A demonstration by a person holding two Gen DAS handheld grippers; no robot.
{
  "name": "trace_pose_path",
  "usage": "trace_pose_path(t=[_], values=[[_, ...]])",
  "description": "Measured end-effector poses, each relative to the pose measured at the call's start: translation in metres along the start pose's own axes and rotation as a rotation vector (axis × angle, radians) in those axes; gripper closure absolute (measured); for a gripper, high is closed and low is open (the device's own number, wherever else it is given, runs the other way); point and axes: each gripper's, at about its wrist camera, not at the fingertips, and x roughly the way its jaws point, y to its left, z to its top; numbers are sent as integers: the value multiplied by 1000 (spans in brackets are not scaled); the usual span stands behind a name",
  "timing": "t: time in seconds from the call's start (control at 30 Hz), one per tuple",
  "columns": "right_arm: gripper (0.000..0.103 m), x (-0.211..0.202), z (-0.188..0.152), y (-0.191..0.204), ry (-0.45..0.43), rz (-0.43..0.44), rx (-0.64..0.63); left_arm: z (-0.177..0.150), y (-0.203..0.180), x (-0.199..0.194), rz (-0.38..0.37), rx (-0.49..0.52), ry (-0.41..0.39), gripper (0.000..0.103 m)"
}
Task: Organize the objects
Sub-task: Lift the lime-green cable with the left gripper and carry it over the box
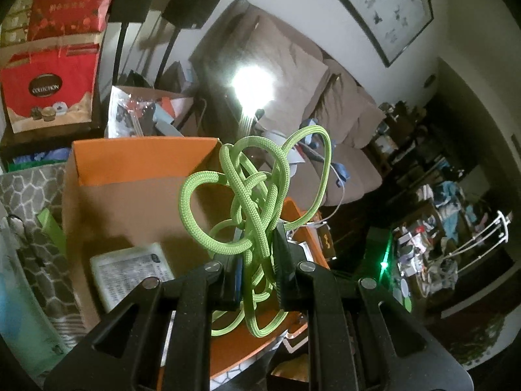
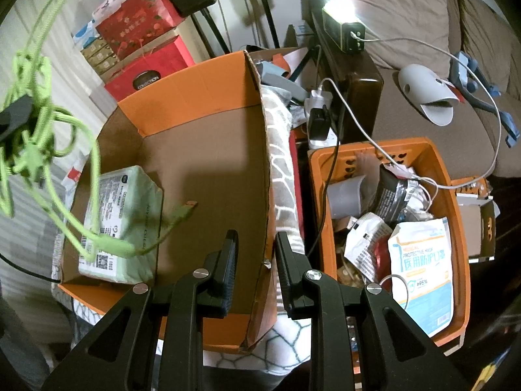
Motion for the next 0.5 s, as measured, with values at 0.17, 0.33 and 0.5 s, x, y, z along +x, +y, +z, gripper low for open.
trace_pose_path(t=[0.17,0.33,0.5], values=[[80,0,0,0,-1,1,1,-5,0,23,17,-16,25,89],[80,1,0,0,-3,3,5,-12,6,42,57,-33,49,89],[80,1,0,0,-3,2,4,-20,8,56,88,-40,76,89]])
